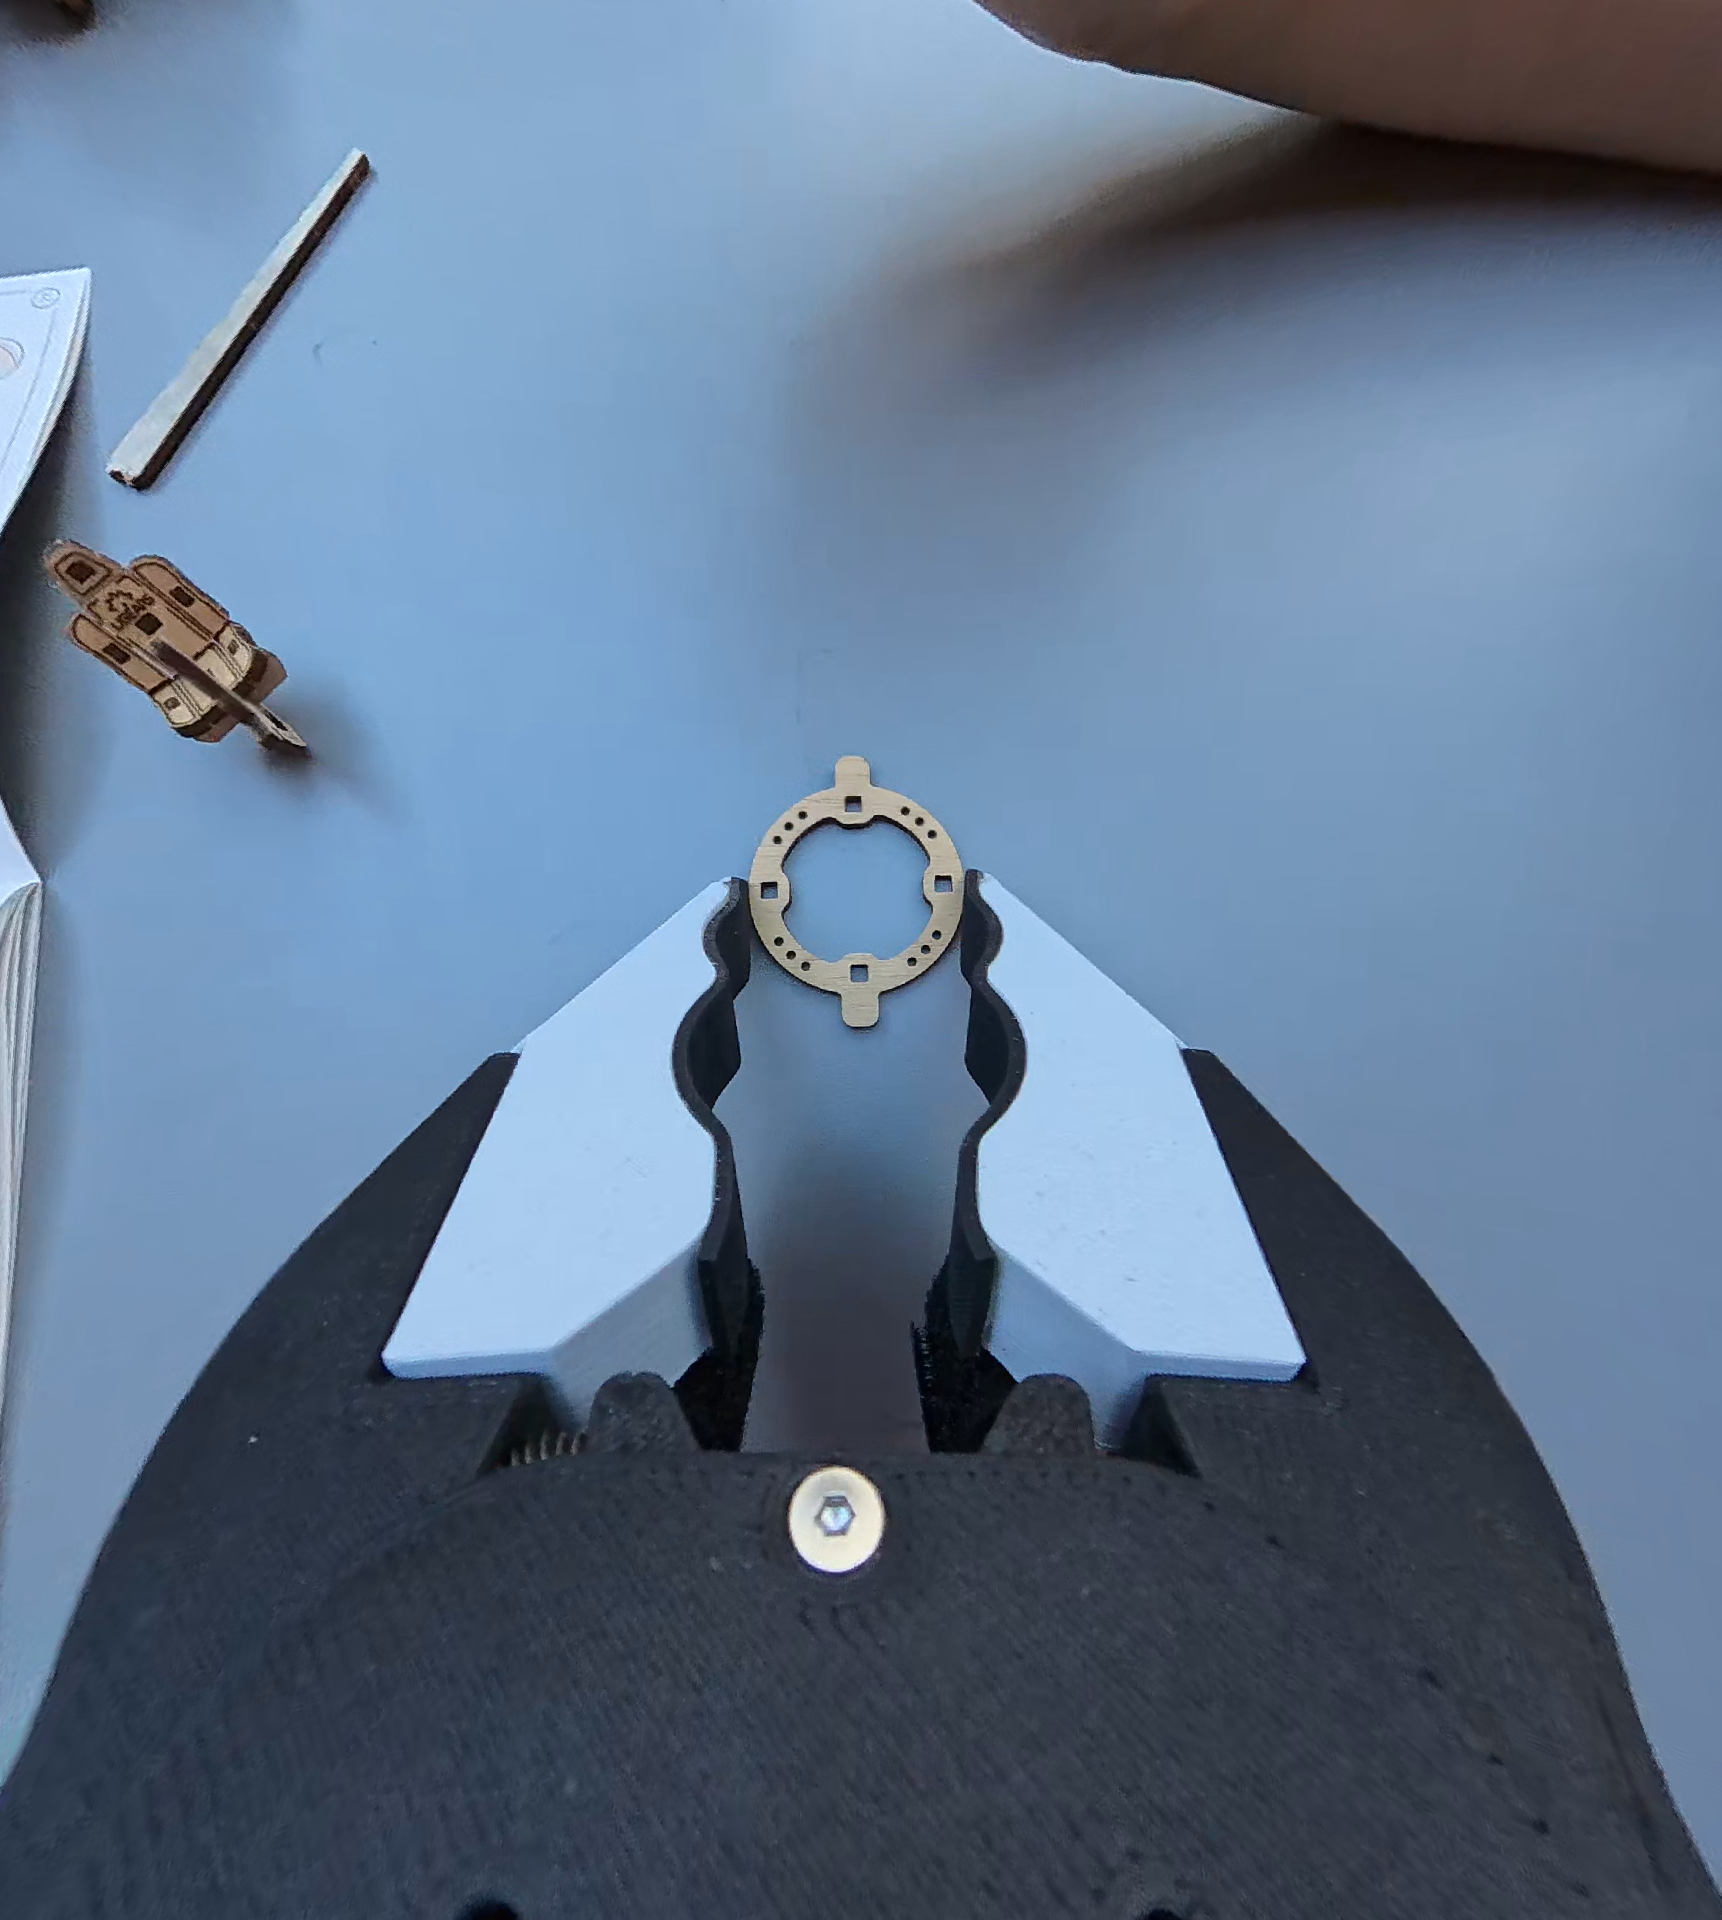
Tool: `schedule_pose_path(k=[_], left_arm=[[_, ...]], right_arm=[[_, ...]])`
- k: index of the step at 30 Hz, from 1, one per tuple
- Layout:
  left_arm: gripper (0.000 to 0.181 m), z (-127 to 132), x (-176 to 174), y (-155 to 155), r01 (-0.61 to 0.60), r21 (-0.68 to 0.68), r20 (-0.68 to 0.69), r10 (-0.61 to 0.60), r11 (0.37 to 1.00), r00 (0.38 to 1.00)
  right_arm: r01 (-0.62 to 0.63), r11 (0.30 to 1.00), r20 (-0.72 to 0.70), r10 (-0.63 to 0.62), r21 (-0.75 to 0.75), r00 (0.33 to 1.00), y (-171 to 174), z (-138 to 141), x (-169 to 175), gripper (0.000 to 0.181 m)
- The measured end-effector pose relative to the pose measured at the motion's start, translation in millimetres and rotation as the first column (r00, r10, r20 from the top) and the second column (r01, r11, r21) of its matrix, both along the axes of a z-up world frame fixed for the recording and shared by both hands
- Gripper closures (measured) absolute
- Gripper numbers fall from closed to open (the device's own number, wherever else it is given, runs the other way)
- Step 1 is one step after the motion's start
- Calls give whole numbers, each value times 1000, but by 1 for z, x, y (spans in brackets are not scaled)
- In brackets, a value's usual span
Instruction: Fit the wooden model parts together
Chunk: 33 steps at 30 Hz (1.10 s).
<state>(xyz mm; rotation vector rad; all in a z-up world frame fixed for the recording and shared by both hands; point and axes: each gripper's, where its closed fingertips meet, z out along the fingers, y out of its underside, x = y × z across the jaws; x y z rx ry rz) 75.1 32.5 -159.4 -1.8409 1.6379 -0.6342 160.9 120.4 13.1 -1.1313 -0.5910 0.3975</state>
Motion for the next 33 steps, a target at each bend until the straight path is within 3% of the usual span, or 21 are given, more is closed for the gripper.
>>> schedule_pose_path(k=[5, 7, 11, 14, 19, 24, 26, 30, 33], left_arm=[[141, 0, 0, 0, -1, 8, 20, 0, 1000, 1000], [120, 5, -2, 6, -49, 37, 42, 47, 998, 998], [113, 65, -21, -1, -173, 48, 264, 154, 984, 952], [113, 106, -68, -14, -339, 75, 385, 287, 938, 877], [124, 118, -174, -50, -646, 121, 459, 535, 754, 710], [132, 108, -287, -101, -909, 131, 496, 767, 397, 406], [135, 106, -319, -126, -943, 162, 489, 806, 290, 333], [133, 65, -377, -161, -954, 214, 241, 935, 212, 261], [139, 42, -391, -175, -933, 268, 112, 954, 239, 277]], right_arm=[[-6, 1000, 6, 6, -16, 1000, 2, -3, -1, 139], [-3, 1000, 16, 3, -18, 1000, 2, -5, -1, 140], [-13, 1000, 10, 13, -27, 1000, 2, -4, -2, 140], [-35, 999, 15, 36, -38, 999, 0, -4, -6, 139], [-101, 994, 65, 104, -51, 992, -11, -8, -28, 139], [-145, 988, 180, 151, -42, 972, -25, -20, -56, 139], [-153, 987, 223, 159, -43, 962, -28, -27, -64, 139], [-180, 982, 275, 190, -63, 942, -31, -40, -78, 139], [-186, 980, 286, 198, -70, 938, -33, -44, -81, 139]])
